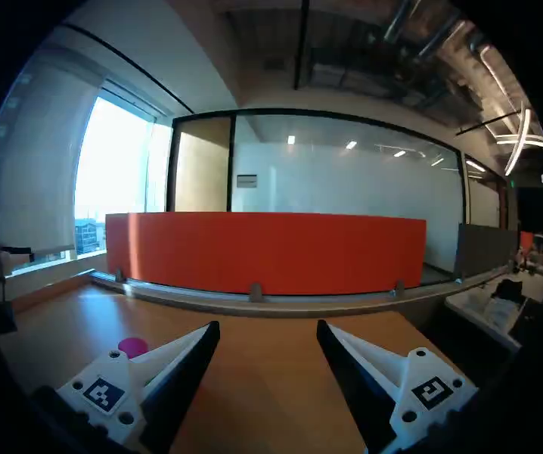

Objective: Pour water

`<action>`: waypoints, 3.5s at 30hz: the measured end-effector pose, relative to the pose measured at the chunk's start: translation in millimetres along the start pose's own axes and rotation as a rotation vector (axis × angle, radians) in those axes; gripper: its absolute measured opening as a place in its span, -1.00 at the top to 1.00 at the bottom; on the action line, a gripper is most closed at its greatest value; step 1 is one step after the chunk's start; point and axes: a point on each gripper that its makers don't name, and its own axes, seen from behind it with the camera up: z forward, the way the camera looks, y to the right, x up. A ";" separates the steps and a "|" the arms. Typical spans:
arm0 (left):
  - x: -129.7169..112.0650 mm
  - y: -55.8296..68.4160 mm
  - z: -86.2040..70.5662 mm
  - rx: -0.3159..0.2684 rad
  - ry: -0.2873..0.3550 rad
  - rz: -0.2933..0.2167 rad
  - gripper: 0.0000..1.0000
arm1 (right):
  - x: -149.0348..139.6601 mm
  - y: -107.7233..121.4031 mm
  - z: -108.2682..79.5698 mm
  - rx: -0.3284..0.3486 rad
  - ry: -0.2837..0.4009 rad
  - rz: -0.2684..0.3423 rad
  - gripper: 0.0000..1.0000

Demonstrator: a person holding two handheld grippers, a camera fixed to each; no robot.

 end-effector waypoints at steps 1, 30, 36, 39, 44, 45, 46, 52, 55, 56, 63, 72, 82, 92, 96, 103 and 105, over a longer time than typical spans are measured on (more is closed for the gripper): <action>2.4 -0.3 0.4 -0.001 0.000 -0.004 -0.70 | 2.1 -0.5 0.4 0.003 0.002 -0.003 -0.99; 3.0 29.6 8.1 -0.185 -0.056 -0.002 -0.70 | 10.5 -54.3 -0.4 0.301 -0.004 -0.001 -0.99; 5.0 36.2 6.7 -0.228 -0.059 -0.009 -0.70 | 13.3 -67.3 -2.4 0.352 -0.007 -0.022 -0.99; 6.3 39.1 5.7 -0.248 -0.058 -0.007 -0.70 | 13.3 -69.7 -1.0 0.358 -0.006 -0.036 -0.99; 5.6 43.4 4.2 -0.275 -0.064 0.012 -0.70 | 12.2 -74.4 -1.0 0.374 -0.013 -0.056 -0.99; 5.5 44.4 3.9 -0.280 -0.065 0.016 -0.70 | 12.2 -75.4 -1.2 0.378 -0.015 -0.058 -0.99; 5.2 45.4 3.6 -0.285 -0.066 0.020 -0.70 | 12.1 -76.5 -1.5 0.382 -0.018 -0.058 -0.99; 2.9 51.3 1.6 -0.316 -0.071 0.037 -0.70 | 10.4 -83.2 -3.8 0.408 -0.034 -0.064 -0.99; 0.3 53.5 0.3 -0.332 -0.080 0.045 -0.70 | 7.9 -84.8 -4.4 0.417 -0.045 -0.074 -0.99; -0.9 54.0 -0.2 -0.337 -0.085 0.049 -0.70 | 6.7 -85.4 -4.6 0.421 -0.049 -0.078 -0.99; -8.6 56.8 -2.4 -0.359 -0.106 0.075 -0.70 | 6.0 -91.3 -6.9 0.447 -0.066 -0.104 -0.99; -14.3 59.7 -4.0 -0.376 -0.123 0.080 -0.70 | 1.7 -94.5 -7.7 0.464 -0.082 -0.132 -0.99; -18.1 60.9 -4.1 -0.388 -0.133 0.094 -0.70 | -3.1 -95.6 -9.3 0.482 -0.099 -0.146 -0.99; -27.9 64.5 -1.9 -0.403 -0.156 0.108 -0.70 | -8.9 -96.2 -10.8 0.497 -0.115 -0.159 -0.99; -32.1 67.4 -1.3 -0.412 -0.166 0.112 -0.70 | -11.9 -98.2 -13.0 0.509 -0.126 -0.168 -0.99; -37.2 71.6 -1.5 -0.430 -0.180 0.107 -0.70 | -19.1 -100.7 -14.9 0.524 -0.146 -0.172 -0.99; -38.6 72.8 -1.9 -0.437 -0.185 0.109 -0.70 | -22.0 -101.6 -15.6 0.531 -0.155 -0.170 -0.99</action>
